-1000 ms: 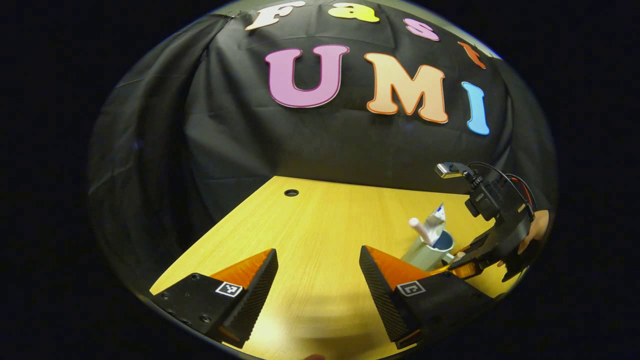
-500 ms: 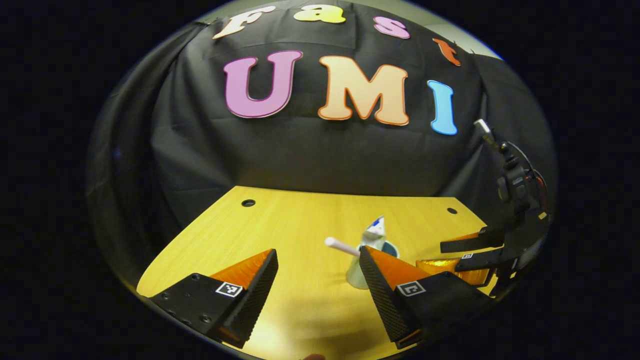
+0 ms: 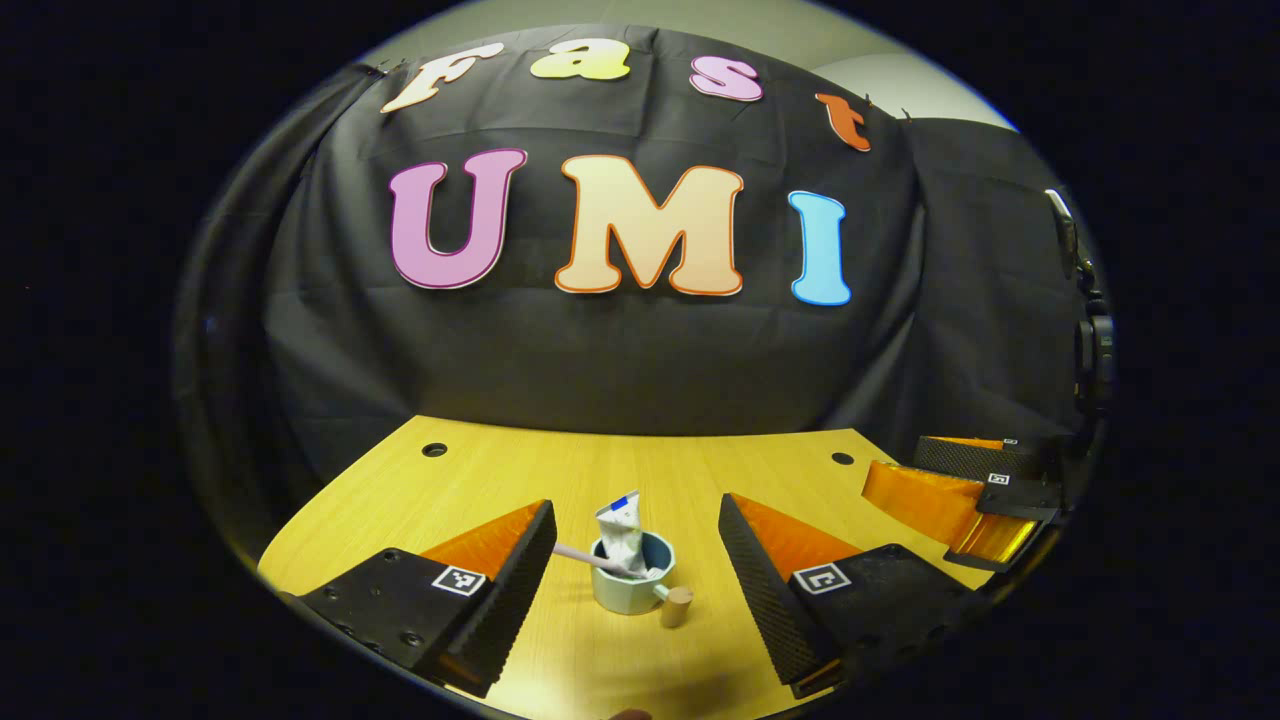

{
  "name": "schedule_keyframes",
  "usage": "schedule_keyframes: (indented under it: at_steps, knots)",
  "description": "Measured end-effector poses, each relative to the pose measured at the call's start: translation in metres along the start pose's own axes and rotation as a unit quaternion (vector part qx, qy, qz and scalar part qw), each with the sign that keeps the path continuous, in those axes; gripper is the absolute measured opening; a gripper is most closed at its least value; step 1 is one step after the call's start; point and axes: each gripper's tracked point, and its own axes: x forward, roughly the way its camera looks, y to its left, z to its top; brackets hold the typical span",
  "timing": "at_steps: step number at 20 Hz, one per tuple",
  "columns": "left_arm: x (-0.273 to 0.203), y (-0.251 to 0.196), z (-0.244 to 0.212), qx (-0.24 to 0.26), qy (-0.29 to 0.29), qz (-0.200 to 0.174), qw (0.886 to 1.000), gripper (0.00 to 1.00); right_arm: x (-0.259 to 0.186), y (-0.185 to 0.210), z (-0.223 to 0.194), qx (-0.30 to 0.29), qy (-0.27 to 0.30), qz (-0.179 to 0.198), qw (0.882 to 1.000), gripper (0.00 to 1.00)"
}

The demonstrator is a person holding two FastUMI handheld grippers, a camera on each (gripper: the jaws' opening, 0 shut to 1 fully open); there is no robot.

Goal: Put the toothbrush and toothpaste on the desktop into the cup, then pick up the cup and place it on the coaster on the desktop.

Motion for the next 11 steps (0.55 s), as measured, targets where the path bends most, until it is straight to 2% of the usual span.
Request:
schedule_keyframes:
  at_steps: [5, 11]
  knots:
    - [-0.002, -0.017, 0.013, 0.009, -0.016, -0.007, 1.0, 0.95, -0.013, -0.012, 0.012, 0.026, -0.028, -0.019, 0.999, 0.99]
    - [-0.005, -0.017, 0.03, 0.012, -0.038, -0.006, 0.999, 0.95, -0.019, -0.018, 0.035, 0.032, -0.059, -0.022, 0.998, 0.99]
